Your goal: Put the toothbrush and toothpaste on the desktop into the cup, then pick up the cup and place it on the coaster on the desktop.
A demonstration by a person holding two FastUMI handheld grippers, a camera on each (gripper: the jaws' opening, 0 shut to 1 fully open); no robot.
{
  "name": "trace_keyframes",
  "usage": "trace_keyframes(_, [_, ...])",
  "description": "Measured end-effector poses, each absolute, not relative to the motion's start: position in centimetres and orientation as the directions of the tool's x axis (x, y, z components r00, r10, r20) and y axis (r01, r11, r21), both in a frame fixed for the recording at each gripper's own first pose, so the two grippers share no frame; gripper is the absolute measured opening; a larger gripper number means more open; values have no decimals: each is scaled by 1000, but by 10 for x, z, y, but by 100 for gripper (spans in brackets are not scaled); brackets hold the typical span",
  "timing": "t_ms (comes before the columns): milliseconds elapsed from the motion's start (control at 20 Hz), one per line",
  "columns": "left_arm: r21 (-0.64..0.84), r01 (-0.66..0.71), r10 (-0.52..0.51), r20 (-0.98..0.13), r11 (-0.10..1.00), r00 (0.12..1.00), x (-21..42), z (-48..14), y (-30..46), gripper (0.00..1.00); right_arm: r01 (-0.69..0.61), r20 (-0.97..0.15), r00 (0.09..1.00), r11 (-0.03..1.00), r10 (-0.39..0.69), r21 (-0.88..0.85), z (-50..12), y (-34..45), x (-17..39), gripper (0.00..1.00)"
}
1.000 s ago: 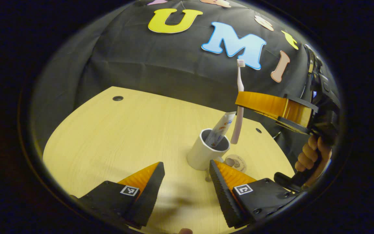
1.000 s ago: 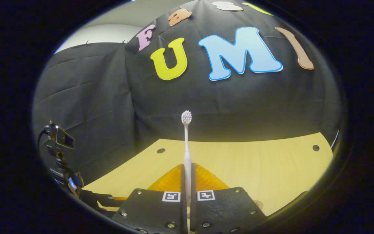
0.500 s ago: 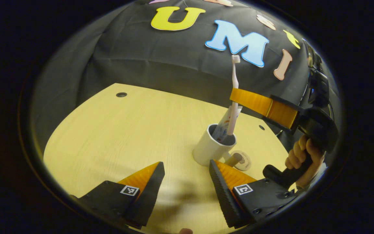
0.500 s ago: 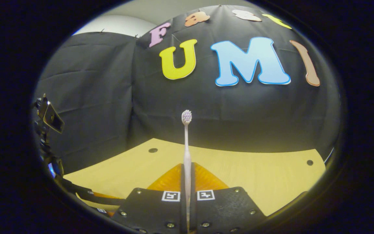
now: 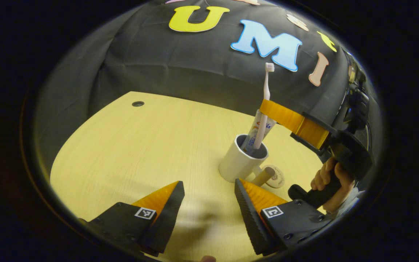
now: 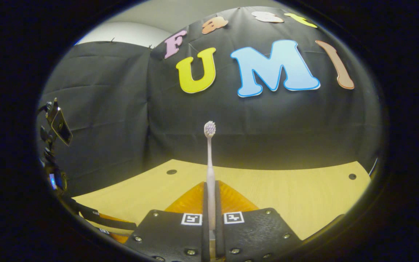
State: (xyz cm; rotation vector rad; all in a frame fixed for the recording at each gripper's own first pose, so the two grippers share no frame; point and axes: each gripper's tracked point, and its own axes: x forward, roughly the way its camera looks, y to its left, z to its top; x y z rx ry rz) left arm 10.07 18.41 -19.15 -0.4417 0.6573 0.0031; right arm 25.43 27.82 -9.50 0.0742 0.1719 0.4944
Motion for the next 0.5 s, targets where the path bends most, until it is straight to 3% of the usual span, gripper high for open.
trace_keyframes(150, [-396, -134, -140, -591, 908, 795, 101, -193, 183, 92, -464, -150, 864, 875, 481, 138, -95, 277, 248, 11])
trace_keyframes(200, [-397, -133, -142, -590, 908, 795, 100, -192, 183, 91, -460, -153, 866, 878, 476, 133, -94, 276, 249, 19])
trace_keyframes(250, [-398, -132, -142, -589, 908, 796, 101, -191, 183, 91, -472, -147, 860, 871, 489, 135, -93, 279, 248, 19])
trace_keyframes(350, [-397, -128, -144, -587, 909, 796, 101, -192, 183, 92, -467, -153, 862, 875, 482, 125, -95, 278, 246, 58])
trace_keyframes(450, [-397, -124, -148, -587, 910, 796, 102, -192, 182, 91, -463, -155, 867, 881, 474, 102, -94, 277, 244, 61])
trace_keyframes(500, [-394, -123, -147, -587, 911, 796, 102, -192, 183, 92, -466, -160, 865, 879, 476, 98, -94, 278, 243, 68])
